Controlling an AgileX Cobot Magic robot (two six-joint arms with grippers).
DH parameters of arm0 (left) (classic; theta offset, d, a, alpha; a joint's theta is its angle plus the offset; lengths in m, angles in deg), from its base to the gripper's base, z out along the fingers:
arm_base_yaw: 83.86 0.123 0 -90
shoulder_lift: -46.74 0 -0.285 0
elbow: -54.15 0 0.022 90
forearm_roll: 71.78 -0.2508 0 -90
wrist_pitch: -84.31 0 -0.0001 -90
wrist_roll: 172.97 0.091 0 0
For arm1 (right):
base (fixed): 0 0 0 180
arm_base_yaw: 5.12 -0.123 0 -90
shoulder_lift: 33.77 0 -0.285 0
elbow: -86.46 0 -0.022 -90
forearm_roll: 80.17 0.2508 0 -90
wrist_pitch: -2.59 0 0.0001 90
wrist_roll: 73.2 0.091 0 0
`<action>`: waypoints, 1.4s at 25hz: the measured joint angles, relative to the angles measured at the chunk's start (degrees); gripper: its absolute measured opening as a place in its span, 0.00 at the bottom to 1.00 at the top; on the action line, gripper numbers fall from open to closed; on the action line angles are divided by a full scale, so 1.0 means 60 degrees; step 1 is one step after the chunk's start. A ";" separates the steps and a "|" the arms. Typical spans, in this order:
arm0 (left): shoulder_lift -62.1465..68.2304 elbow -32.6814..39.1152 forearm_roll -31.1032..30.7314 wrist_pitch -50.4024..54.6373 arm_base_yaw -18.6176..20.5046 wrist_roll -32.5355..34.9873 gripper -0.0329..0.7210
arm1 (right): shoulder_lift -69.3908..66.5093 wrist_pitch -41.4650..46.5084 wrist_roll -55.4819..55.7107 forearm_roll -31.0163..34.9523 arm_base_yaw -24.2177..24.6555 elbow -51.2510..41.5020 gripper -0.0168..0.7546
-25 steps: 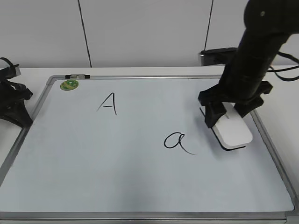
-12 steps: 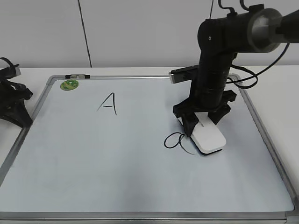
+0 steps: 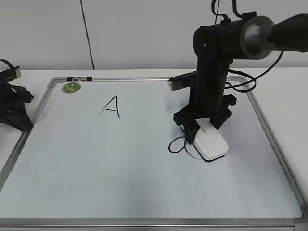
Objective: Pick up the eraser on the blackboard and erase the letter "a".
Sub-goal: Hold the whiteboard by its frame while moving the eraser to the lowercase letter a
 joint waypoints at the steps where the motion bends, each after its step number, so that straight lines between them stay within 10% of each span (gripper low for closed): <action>1: 0.0000 0.0000 0.0000 0.0000 0.0000 0.0000 0.09 | -0.0014 0.0015 -0.0023 0.0000 -0.0088 0.0024 0.71; 15: 0.0000 0.0000 0.0000 0.0000 0.0000 0.0000 0.10 | -0.0198 0.0186 -0.0475 0.0877 -0.1404 0.0444 0.71; 35: 0.0000 0.0000 0.0000 0.0000 0.0000 0.0000 0.10 | -0.0335 0.0327 -0.0193 -0.0738 -0.0288 0.1033 0.71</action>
